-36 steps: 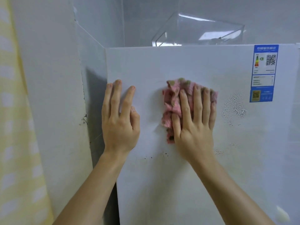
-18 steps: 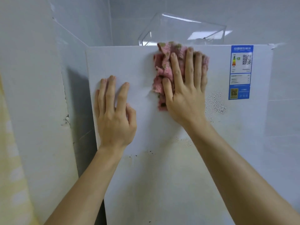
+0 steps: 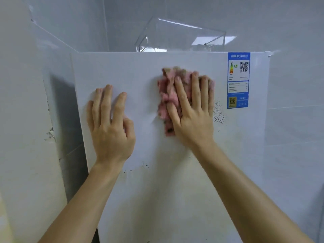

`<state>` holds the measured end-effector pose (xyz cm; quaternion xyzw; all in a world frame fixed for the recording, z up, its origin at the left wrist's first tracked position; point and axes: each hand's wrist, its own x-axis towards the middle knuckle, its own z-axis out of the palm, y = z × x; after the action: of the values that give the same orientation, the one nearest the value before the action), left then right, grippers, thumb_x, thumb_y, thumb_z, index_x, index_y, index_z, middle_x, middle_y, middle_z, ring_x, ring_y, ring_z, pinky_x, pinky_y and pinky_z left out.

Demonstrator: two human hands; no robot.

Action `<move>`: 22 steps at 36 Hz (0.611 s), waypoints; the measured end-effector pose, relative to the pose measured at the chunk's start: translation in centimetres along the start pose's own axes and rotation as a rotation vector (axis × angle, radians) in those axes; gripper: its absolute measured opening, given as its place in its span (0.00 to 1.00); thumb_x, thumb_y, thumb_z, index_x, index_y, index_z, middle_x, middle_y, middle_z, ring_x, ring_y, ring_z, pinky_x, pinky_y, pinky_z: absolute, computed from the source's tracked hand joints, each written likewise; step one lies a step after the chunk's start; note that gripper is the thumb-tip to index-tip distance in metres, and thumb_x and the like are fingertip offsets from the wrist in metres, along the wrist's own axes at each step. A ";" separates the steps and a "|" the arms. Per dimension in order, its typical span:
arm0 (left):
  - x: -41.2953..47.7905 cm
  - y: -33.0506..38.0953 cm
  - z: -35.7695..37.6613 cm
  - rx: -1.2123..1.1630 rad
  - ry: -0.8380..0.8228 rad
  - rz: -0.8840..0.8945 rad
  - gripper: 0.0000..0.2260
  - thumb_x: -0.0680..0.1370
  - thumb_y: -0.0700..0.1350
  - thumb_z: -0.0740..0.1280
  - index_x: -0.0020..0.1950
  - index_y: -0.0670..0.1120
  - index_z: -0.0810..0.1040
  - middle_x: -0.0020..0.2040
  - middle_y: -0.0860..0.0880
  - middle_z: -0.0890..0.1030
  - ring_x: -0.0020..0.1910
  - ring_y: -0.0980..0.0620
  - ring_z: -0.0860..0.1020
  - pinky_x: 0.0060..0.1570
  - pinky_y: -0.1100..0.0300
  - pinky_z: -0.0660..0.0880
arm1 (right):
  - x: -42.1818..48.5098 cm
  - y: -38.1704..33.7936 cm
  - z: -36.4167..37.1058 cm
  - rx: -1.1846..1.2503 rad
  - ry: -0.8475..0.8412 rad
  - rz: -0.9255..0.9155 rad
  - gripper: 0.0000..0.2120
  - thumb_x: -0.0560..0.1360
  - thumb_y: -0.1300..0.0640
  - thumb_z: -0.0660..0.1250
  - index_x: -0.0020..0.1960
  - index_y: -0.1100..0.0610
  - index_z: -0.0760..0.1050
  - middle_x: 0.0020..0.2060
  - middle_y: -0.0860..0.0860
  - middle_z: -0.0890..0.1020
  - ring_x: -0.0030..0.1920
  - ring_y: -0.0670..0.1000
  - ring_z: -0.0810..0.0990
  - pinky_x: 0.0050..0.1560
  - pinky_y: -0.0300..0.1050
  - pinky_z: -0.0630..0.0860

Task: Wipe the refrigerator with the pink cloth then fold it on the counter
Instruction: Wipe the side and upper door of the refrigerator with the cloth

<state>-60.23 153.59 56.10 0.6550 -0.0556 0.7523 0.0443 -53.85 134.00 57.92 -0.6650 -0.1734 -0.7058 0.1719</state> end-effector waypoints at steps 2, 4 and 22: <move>0.0 0.2 0.1 0.005 0.006 -0.003 0.23 0.79 0.33 0.61 0.74 0.41 0.76 0.79 0.38 0.70 0.80 0.36 0.66 0.80 0.38 0.58 | 2.9 0.4 0.3 -0.006 0.031 0.003 0.26 0.86 0.44 0.57 0.82 0.51 0.64 0.82 0.62 0.62 0.83 0.65 0.58 0.83 0.63 0.52; 0.0 0.3 0.1 0.005 0.004 -0.011 0.23 0.79 0.33 0.60 0.74 0.41 0.76 0.79 0.38 0.70 0.80 0.36 0.65 0.81 0.39 0.58 | 4.5 0.6 0.3 -0.011 0.018 0.021 0.27 0.87 0.43 0.55 0.83 0.51 0.63 0.83 0.61 0.60 0.84 0.63 0.56 0.84 0.61 0.49; -0.3 2.9 0.7 -0.009 -0.028 0.014 0.23 0.78 0.34 0.61 0.73 0.42 0.78 0.79 0.38 0.70 0.80 0.36 0.65 0.80 0.38 0.59 | -4.4 2.9 -1.7 0.028 -0.093 -0.005 0.27 0.87 0.47 0.56 0.84 0.56 0.60 0.83 0.61 0.58 0.84 0.63 0.53 0.84 0.62 0.50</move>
<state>-59.87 150.59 55.88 0.6648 -0.0643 0.7431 0.0412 -53.74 130.70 53.47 -0.6940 -0.1928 -0.6722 0.1712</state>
